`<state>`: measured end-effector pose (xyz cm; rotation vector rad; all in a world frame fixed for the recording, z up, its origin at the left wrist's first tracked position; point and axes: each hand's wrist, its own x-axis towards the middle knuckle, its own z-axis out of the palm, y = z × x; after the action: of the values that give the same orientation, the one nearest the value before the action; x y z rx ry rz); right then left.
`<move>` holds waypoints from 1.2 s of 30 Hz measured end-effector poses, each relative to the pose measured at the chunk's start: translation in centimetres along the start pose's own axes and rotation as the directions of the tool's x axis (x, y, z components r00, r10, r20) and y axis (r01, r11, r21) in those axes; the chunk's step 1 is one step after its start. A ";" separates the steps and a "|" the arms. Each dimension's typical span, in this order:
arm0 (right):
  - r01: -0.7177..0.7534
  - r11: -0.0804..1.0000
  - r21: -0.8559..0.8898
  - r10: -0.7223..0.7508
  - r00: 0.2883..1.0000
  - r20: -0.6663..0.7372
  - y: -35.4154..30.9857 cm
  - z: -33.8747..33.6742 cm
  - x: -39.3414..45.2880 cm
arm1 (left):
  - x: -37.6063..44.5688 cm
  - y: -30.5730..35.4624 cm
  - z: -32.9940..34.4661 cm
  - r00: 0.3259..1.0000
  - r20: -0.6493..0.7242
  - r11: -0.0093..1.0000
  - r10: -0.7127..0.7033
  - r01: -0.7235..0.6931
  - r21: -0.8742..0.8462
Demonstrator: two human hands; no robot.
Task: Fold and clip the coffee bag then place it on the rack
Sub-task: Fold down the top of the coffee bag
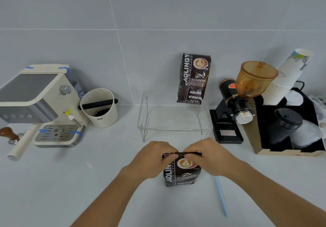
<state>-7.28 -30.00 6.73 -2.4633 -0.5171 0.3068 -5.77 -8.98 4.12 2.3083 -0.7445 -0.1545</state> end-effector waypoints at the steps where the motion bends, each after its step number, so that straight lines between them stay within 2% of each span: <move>1: -0.011 1.000 0.009 0.011 1.000 -0.015 0.1 0.3 -0.3 | -0.1 0.0 0.2 1.000 0.003 1.000 -0.002 0.002 0.013; 3: -0.024 1.000 0.009 0.024 1.000 -0.020 1.0 0.6 -1.7 | -0.1 0.2 1.1 0.998 0.057 1.000 0.012 -0.013 0.025; 6: 0.031 0.999 -0.011 -0.030 0.998 0.053 1.8 0.4 -2.8 | -0.4 0.3 1.2 0.994 0.109 0.999 0.027 -0.029 0.025; 8: 0.060 0.997 -0.041 -0.058 0.997 0.048 2.0 -0.3 -2.9 | -0.2 0.4 0.9 0.991 0.127 0.997 0.051 -0.058 0.052; 15: -0.021 0.999 0.026 0.026 0.980 -0.196 2.4 -1.2 -1.9 | 0.2 0.0 -0.8 0.999 0.013 0.999 0.052 -0.052 0.015; 19: 0.050 0.999 0.010 -0.048 0.987 -0.153 2.6 -1.5 -2.1 | 0.5 -0.1 -0.8 0.998 0.005 0.998 0.058 -0.058 -0.002; 21: 0.054 0.997 0.055 -0.047 0.992 -0.119 2.9 -1.8 -2.4 | 0.6 -0.2 -0.8 0.998 0.014 0.998 0.057 -0.057 -0.007; 24: -0.032 0.982 0.187 0.069 0.979 -0.194 4.4 -2.1 -3.1 | 0.5 -0.6 -0.8 1.000 -0.006 0.999 0.018 -0.018 -0.029; 27: -0.196 0.974 0.116 0.221 0.938 -0.266 8.2 -1.5 -3.8 | 0.2 -0.9 -0.8 0.999 -0.028 0.996 -0.032 0.029 -0.086; 31: -0.432 0.902 -0.023 0.423 0.891 -0.168 13.8 1.2 -5.5 | -0.2 -0.8 -0.4 0.996 -0.039 0.991 -0.079 0.075 -0.108; 36: -0.608 0.787 -0.105 0.600 0.794 -0.100 18.0 4.4 -7.8 | -0.8 -1.0 0.4 0.988 -0.075 0.982 -0.135 0.123 -0.142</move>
<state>-10.44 -44.55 -6.75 -2.7020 0.3199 0.4589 -6.13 -8.17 3.09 2.2176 -0.5254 -0.1609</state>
